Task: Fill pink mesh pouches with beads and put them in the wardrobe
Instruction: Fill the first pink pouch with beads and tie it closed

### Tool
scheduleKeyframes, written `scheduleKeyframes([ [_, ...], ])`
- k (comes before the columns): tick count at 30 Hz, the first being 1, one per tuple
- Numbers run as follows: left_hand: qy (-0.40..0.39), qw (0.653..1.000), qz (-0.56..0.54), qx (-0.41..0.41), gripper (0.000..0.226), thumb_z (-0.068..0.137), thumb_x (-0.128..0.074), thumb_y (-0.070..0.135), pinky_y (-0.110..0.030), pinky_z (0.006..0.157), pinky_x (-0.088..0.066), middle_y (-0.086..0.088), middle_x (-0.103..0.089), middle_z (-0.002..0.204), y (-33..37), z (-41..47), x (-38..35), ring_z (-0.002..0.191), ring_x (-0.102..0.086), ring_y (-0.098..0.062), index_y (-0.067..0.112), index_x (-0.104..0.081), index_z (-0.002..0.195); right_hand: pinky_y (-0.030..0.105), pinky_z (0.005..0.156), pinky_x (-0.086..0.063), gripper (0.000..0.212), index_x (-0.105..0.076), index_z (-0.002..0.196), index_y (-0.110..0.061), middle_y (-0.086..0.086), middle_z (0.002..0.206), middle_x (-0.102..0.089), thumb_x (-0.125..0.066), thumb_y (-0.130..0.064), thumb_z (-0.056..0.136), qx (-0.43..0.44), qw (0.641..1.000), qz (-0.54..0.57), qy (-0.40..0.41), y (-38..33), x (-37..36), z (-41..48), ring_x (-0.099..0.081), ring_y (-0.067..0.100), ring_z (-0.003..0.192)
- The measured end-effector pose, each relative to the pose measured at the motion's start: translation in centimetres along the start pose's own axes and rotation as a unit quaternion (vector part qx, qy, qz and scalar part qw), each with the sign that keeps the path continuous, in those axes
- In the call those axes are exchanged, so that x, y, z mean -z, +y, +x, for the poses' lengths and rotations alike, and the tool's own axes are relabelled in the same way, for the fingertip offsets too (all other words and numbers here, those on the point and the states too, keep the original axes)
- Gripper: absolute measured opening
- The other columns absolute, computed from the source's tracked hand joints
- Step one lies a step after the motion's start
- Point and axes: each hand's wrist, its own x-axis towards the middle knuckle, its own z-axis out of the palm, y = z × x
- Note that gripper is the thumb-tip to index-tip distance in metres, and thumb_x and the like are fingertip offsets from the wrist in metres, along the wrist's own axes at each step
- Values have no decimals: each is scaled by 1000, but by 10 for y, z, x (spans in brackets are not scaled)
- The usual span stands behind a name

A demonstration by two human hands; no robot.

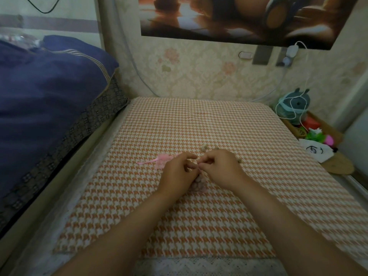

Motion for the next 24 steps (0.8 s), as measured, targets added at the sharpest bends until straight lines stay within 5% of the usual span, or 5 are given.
scheduleKeyframes([
  [3, 12, 1000, 21, -15, 13, 83, -72, 21, -14, 64, -49, 14, -70, 80, 5, -5, -2, 67, -59, 5, 27, -73, 94, 27, 55, -53, 12, -77, 74, -21, -8, 56, -67, -73, -15, 85, -88, 994, 62, 2, 1, -3, -1, -58, -1, 43],
  [8, 28, 999, -4, 29, 5, 81, -76, 20, -7, 67, -43, 16, -67, 74, 10, -8, -9, 69, -58, 9, 22, -78, 85, 34, 58, -60, 13, -75, 74, -20, 1, 66, -71, -73, -15, 86, -107, 992, 73, 1, 2, -2, -2, -61, 9, 50],
  [17, -4, 996, -47, 74, 7, 82, -76, 17, -2, 63, -41, 14, -70, 76, 8, -6, -9, 66, -59, 13, 19, -79, 88, 29, 85, -48, 3, -71, 89, -36, -22, 123, -54, -69, -35, 89, 129, 972, -188, -66, 9, 19, -10, -48, -7, 90],
  [21, -22, 995, -83, 48, 6, 82, -75, 14, -4, 60, -42, 18, -69, 70, 7, -6, -10, 62, -60, 14, 18, -80, 85, 30, 89, -48, 5, -73, 89, -32, -15, 112, -61, -70, -28, 88, 168, 973, -151, -45, 9, 14, -8, -56, 4, 108],
  [24, -28, 994, -101, 44, 6, 81, -77, 11, -5, 62, -43, 17, -69, 71, 3, -6, -9, 63, -59, 15, 15, -79, 84, 19, 79, -41, 6, -77, 89, -29, -15, 91, -65, -75, -24, 86, 172, 978, -117, -25, 11, 12, -6, -52, -8, 84],
])
